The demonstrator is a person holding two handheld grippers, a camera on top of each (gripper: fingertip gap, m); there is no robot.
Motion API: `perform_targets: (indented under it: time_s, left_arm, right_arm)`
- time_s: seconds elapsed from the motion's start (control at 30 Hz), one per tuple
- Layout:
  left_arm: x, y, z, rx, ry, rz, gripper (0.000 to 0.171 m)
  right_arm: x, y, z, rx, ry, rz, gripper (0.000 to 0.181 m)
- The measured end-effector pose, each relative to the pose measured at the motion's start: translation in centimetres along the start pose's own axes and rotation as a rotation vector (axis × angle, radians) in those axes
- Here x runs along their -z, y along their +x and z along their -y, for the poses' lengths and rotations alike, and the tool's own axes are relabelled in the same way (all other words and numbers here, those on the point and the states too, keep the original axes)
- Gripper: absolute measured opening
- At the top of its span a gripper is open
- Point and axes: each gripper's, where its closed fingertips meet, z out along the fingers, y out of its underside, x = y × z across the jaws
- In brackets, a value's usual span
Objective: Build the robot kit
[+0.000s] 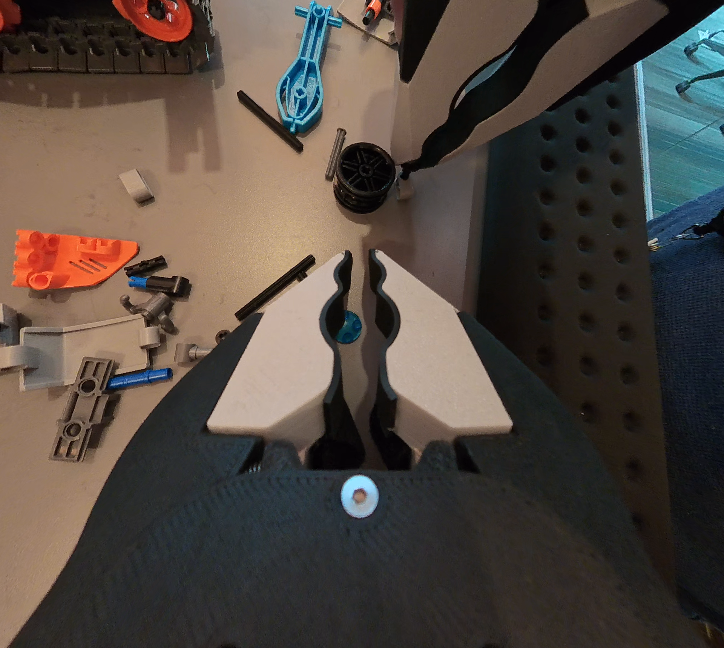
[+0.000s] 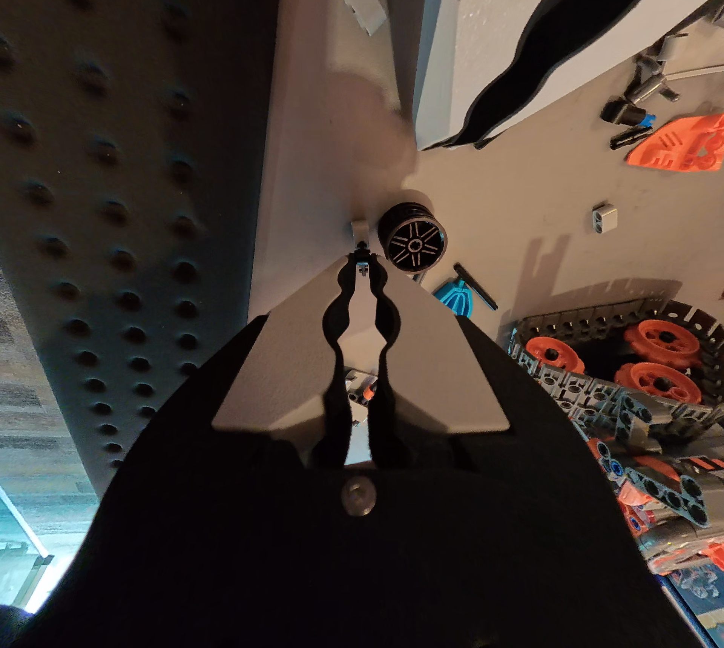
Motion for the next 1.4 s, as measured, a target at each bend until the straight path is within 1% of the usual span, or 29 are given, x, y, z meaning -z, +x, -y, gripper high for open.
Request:
perform_targets:
  time_s: [0.17,0.77,0.93,1.0,1.1,1.2,1.27,1.33,1.4]
  left_arm:
    - [0.0,0.0,0.0,0.004,0.0,-0.002,0.006]
    - [-0.3,-0.5,-0.3,0.021,-0.016,0.009,0.005]
    - [-0.3,-0.5,-0.3,0.025,-0.016,0.008,0.005]
    - [-0.3,-0.6,-0.3,0.024,-0.016,0.012,0.006]
    - [0.2,-0.8,0.0,0.032,0.014,0.018,0.009]
    - [0.8,-0.7,0.6,0.035,0.059,0.005,0.012]
    - [1.2,-0.3,1.3,0.025,0.098,-0.016,0.014]
    - [1.4,0.4,2.0,0.012,0.136,-0.052,0.015]
    - [1.6,1.3,2.6,-0.004,0.17,-0.1,0.017]
  right_arm:
    - [0.0,0.0,0.0,0.0,0.018,0.005,0.004]
    - [-0.4,0.0,0.5,0.137,-0.077,-0.04,0.003]
    - [-0.4,0.0,0.6,0.13,-0.068,-0.043,0.003]
    - [-0.4,0.0,0.8,0.082,0.0,-0.004,0.004]
    - [0.1,-0.1,1.0,-0.042,0.162,0.063,0.004]
    - [1.6,0.2,1.6,-0.159,0.378,0.13,0.004]
    - [2.3,0.5,1.8,-0.211,0.475,0.146,0.004]
    - [2.8,0.6,1.9,-0.253,0.54,0.156,0.004]
    - [2.9,0.7,1.6,-0.28,0.565,0.147,0.004]
